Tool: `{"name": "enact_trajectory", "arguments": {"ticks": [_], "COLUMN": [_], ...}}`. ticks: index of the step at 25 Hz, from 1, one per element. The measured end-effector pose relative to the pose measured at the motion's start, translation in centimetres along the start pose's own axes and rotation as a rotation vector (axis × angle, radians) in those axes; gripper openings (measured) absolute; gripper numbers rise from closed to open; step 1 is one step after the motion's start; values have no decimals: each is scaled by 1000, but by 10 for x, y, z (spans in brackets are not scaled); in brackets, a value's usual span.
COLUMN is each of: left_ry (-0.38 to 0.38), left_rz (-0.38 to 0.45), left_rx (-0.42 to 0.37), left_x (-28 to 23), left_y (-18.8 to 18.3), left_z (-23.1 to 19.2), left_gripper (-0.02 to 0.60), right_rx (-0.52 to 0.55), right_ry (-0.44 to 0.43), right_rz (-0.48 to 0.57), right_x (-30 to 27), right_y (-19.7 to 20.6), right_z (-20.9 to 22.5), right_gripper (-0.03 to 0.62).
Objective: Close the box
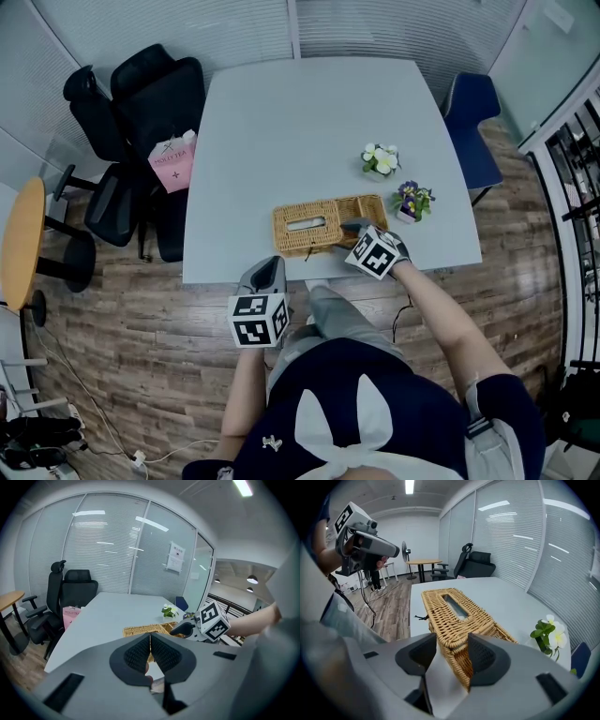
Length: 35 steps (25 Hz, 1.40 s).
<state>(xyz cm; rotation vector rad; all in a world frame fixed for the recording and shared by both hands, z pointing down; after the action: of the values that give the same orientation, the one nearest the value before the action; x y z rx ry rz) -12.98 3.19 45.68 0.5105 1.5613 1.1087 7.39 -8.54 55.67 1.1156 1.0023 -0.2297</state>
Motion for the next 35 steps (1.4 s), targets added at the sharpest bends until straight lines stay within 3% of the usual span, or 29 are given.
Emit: {"name": "enact_trajectory", "arguments": {"ticks": [8, 15, 27, 30, 35], "left_ry": [4, 0, 13, 20, 29], "left_rz": [-3, 4, 28, 41, 68], "left_rx": [1, -2, -18, -21, -13], "left_x": [-3, -1, -3, -4, -1], "left_y": [2, 0, -9, -14, -19], "left_z": [4, 4, 9, 12, 18], "left_gripper": [23, 23, 23, 23, 23], "right_rx": [-36, -92, -271, -318, -392], "right_ry": [-10, -5, 38, 62, 71], "right_rz": [-20, 59, 309, 336, 378], "right_x": [-1, 17, 59, 68, 78], "right_y": [7, 7, -5, -8, -9], "right_z": [-2, -11, -28, -33, -47], "right_gripper": [219, 205, 73, 7, 5]}}
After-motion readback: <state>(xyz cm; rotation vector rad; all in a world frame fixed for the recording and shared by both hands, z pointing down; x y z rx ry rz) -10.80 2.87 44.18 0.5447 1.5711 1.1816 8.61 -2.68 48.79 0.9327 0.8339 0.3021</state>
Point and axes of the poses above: the fingertips, and each gripper's own axes: x backward along the fingers, z to its right, y out of its underside, the point moved 9 cm from there along x, backward along the fingers, and after that the axes turned 15 degrees about -x, right-handed, at the moved point
